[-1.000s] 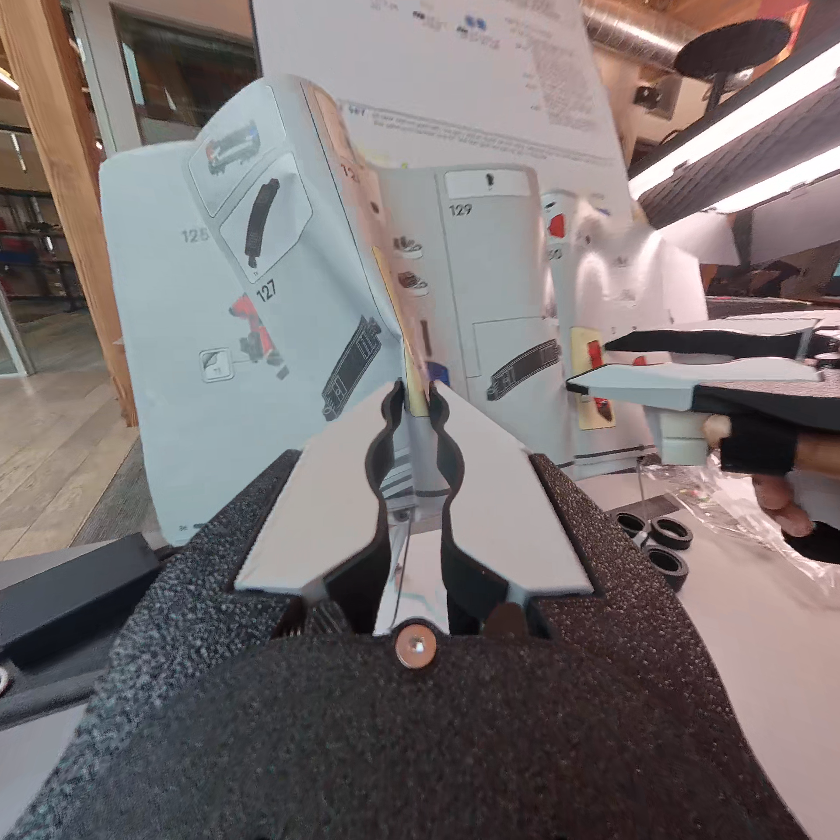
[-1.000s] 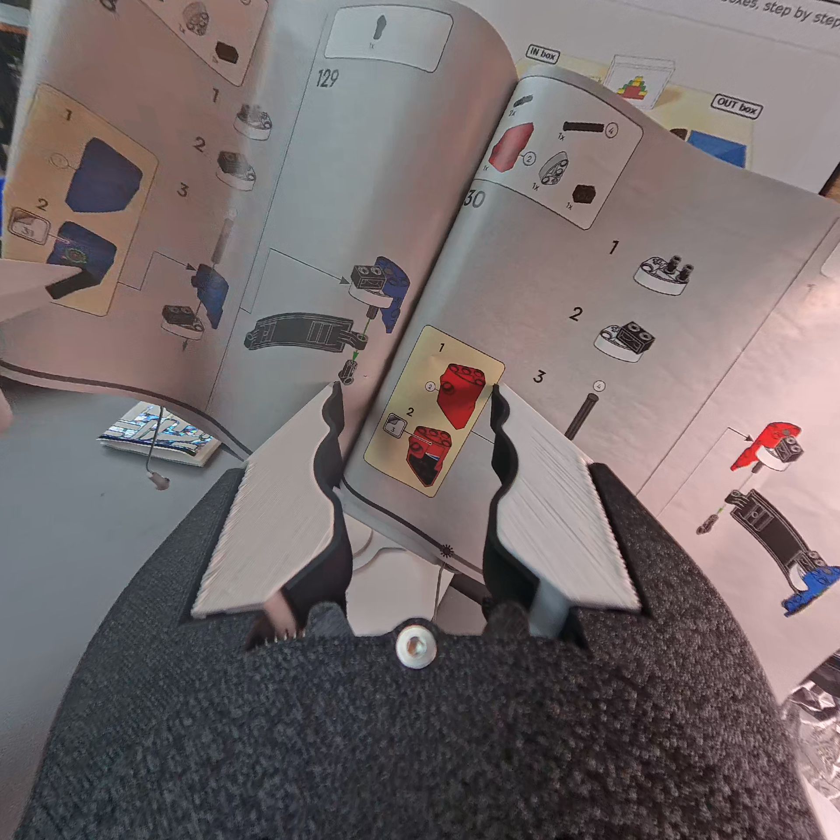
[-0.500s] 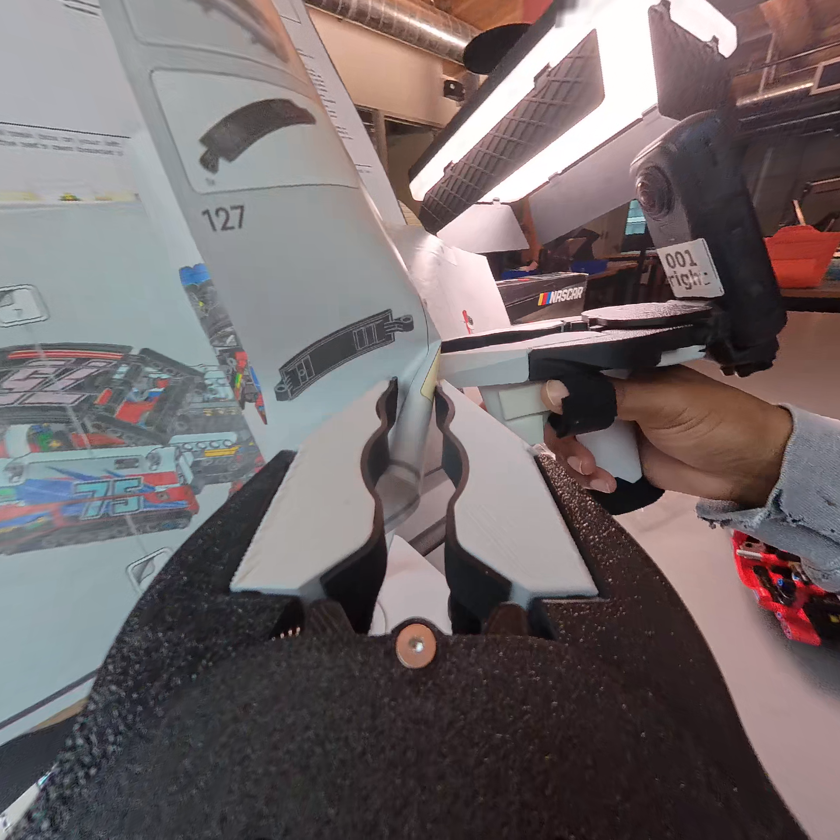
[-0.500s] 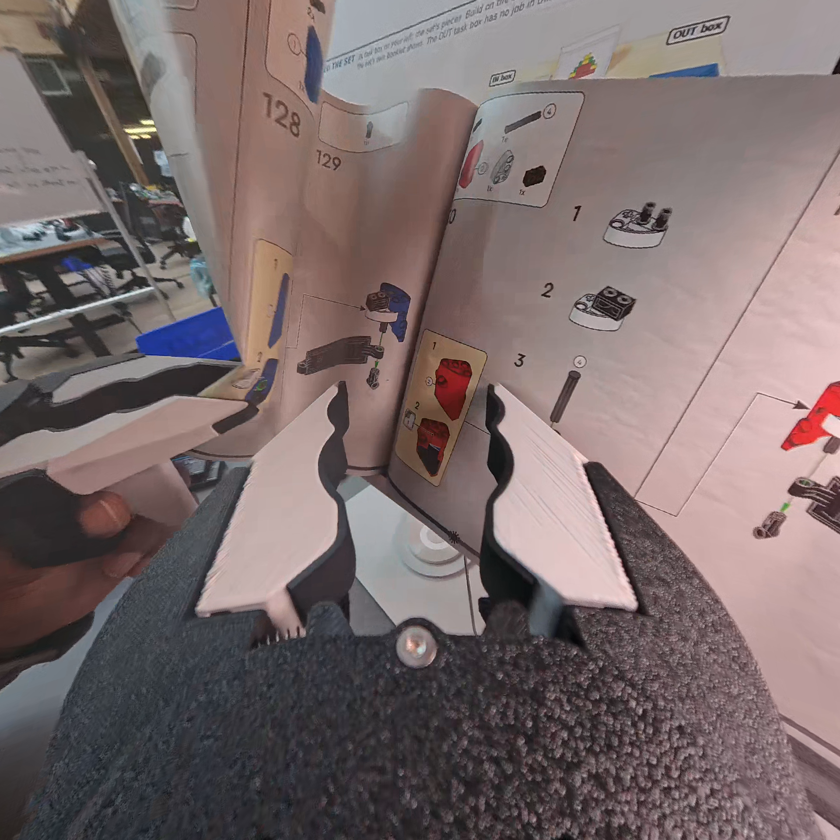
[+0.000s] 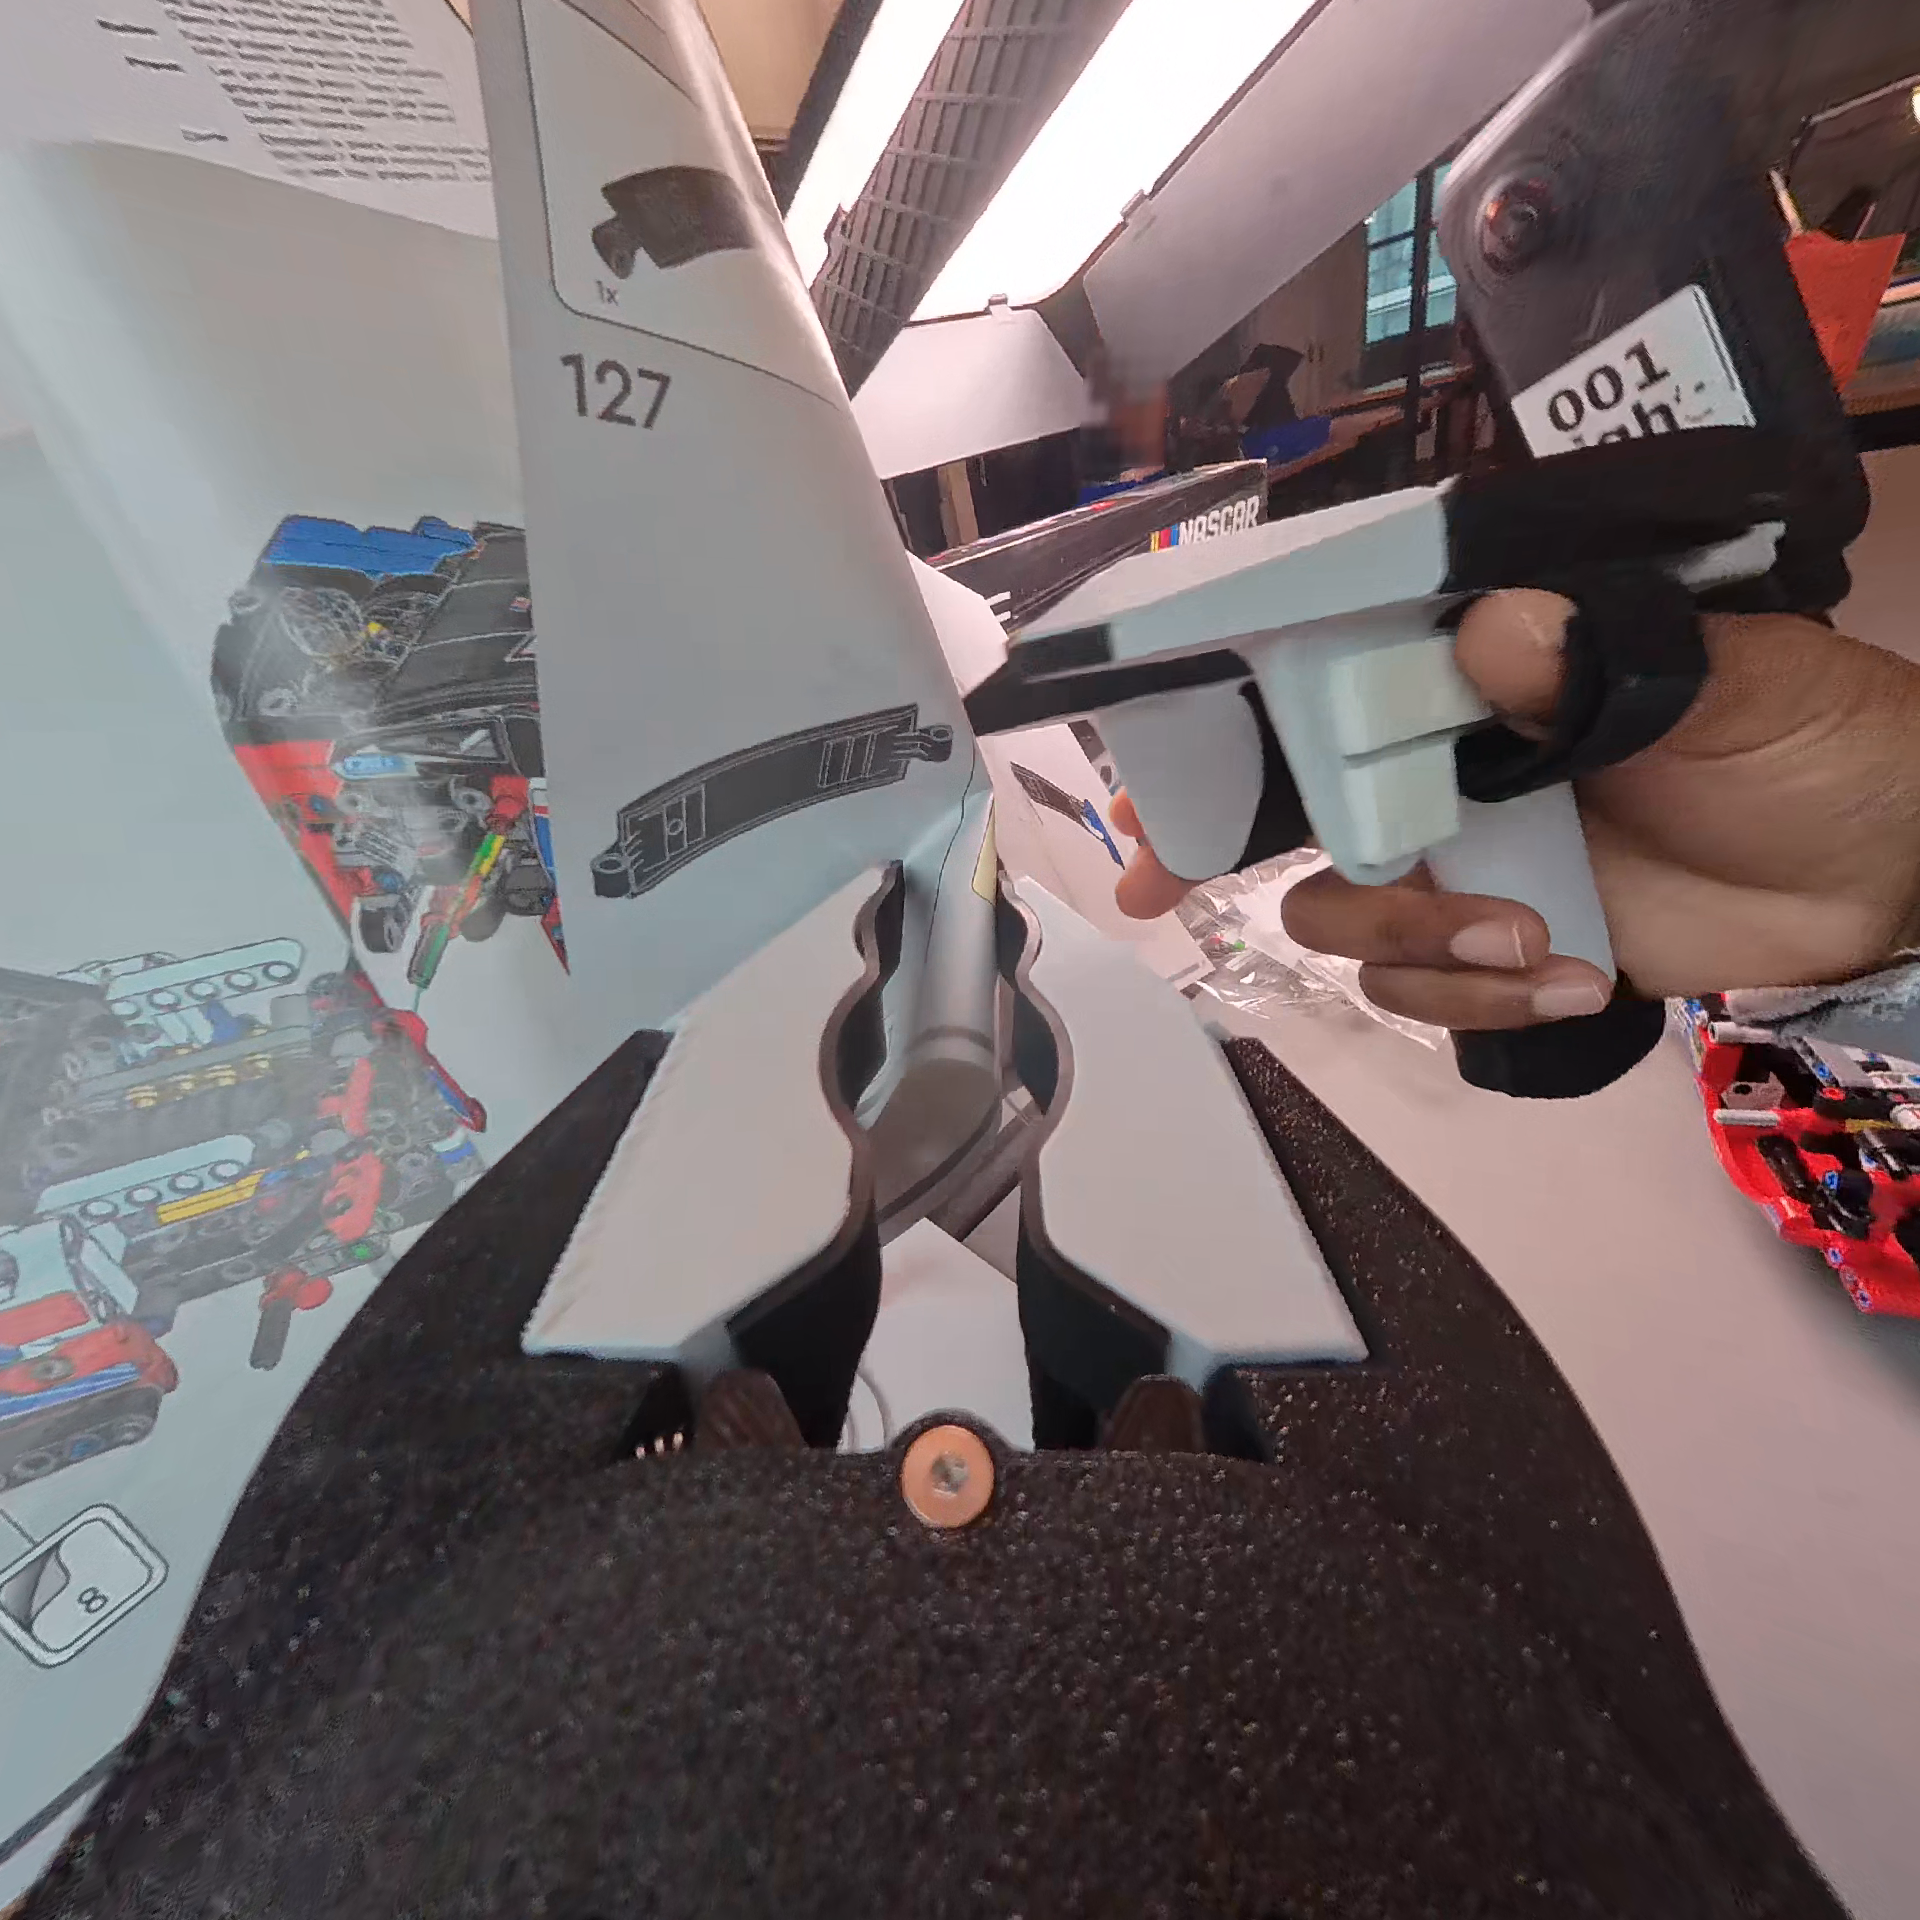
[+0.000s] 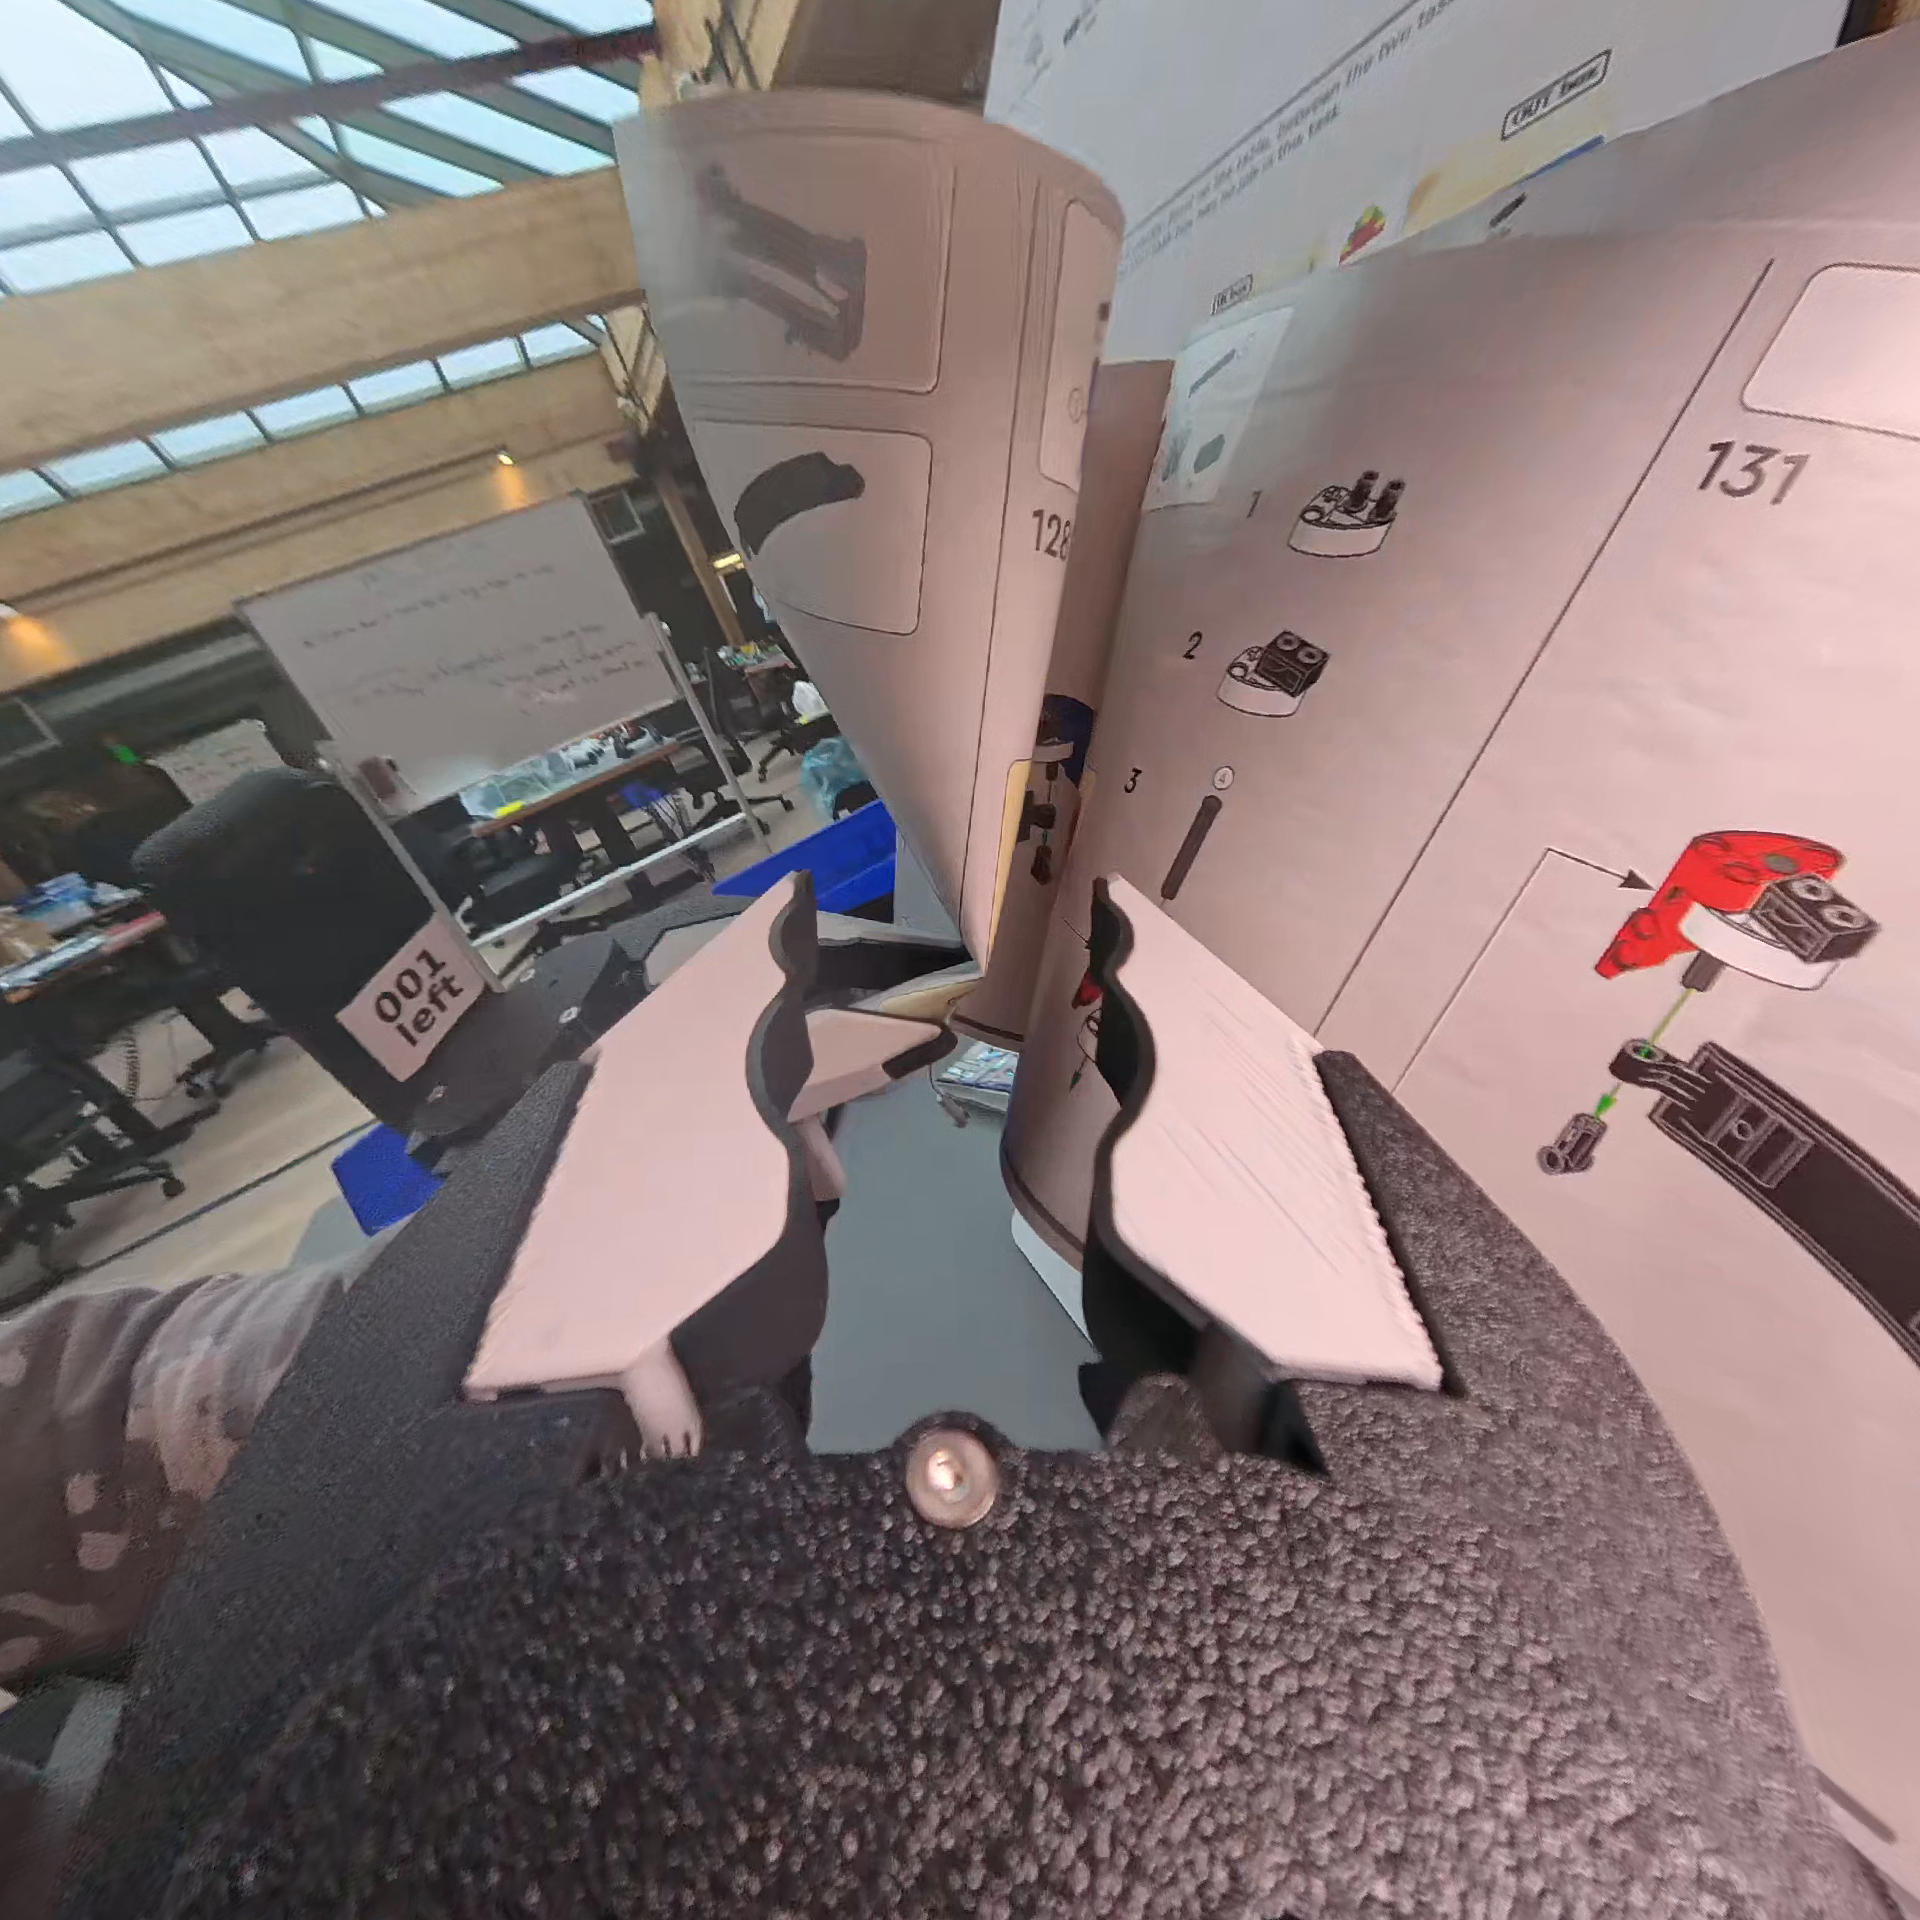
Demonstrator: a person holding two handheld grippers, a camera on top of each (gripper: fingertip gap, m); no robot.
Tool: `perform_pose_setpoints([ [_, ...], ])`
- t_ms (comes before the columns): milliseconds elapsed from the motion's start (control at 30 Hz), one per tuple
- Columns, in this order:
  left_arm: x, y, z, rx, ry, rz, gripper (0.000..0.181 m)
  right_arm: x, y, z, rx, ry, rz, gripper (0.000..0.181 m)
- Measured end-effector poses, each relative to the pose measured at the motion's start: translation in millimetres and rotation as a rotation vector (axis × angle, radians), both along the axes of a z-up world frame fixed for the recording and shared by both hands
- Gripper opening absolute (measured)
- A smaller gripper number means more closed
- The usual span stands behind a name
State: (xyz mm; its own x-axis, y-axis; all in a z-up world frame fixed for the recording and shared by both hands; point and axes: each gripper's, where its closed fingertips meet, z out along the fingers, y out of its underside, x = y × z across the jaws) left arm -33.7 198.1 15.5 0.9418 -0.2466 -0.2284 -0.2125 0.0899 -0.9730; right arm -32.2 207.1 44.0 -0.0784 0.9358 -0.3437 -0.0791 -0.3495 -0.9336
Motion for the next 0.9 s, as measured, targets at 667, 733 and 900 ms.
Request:
perform_pose_setpoints([
  [667,-39,30,-22,-0.28,0.169,0.111,0.001,72,121,-34,0.033,-0.194,-0.547,0.009],
  [733,-40,34,-23,-0.279,0.166,0.136,0.0,97,134,-37,0.042,-0.221,-0.694,0.01],
  [900,-41,37,-24,-0.281,0.211,0.19,0.0,139,102,0,0.279,-0.097,-0.921,0.018],
])
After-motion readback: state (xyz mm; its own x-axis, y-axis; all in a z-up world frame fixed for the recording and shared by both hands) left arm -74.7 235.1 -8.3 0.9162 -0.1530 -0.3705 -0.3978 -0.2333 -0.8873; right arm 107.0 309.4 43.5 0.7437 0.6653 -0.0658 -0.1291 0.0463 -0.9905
